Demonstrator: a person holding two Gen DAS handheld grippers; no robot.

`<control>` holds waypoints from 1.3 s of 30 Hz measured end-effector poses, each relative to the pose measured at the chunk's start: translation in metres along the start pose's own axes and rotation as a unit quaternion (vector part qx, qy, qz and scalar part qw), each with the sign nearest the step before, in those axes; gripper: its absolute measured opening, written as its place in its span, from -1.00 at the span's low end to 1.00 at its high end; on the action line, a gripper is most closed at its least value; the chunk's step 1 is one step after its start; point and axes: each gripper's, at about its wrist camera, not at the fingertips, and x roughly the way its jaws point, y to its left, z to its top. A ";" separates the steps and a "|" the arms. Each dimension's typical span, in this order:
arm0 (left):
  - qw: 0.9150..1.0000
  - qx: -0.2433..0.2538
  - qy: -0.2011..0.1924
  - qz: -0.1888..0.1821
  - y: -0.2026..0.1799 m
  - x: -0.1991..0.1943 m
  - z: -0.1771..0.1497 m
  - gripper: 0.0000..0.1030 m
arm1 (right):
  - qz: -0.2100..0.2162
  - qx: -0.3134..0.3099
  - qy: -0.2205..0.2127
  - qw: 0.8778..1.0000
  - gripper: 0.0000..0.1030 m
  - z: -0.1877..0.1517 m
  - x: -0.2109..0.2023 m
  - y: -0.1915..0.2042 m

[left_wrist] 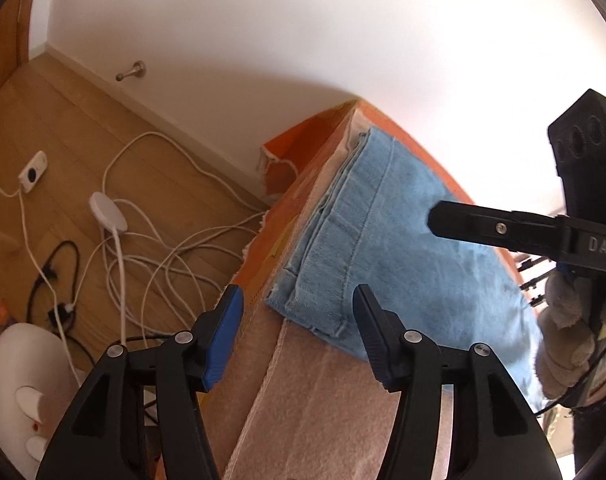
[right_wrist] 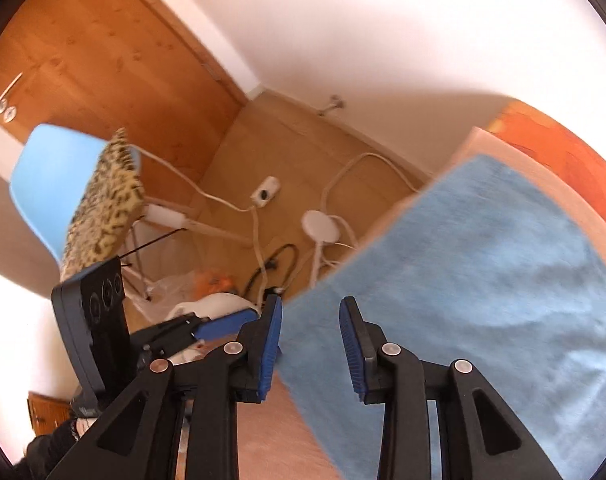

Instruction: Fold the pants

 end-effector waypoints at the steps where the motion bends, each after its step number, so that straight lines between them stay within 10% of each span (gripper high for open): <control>1: 1.000 0.007 0.000 0.006 -0.003 0.002 -0.001 0.09 | -0.006 0.001 0.004 1.000 -0.36 -0.002 0.001 -0.003; 11: 0.989 0.105 -0.052 0.095 -0.039 -0.002 -0.017 -0.47 | -0.007 0.023 0.015 1.000 -0.33 -0.006 0.012 -0.031; 16: 0.970 0.186 -0.082 0.137 -0.064 -0.008 -0.027 -0.73 | -0.009 0.024 0.028 0.999 -0.29 -0.007 0.023 -0.030; 26: 0.963 0.219 -0.114 0.105 -0.071 -0.018 -0.029 -0.78 | 0.006 0.039 0.004 0.999 0.19 0.019 0.020 -0.019; 39: 0.961 0.229 -0.115 0.102 -0.067 -0.018 -0.026 -0.78 | 0.008 0.100 0.016 0.995 -0.26 0.015 0.036 -0.030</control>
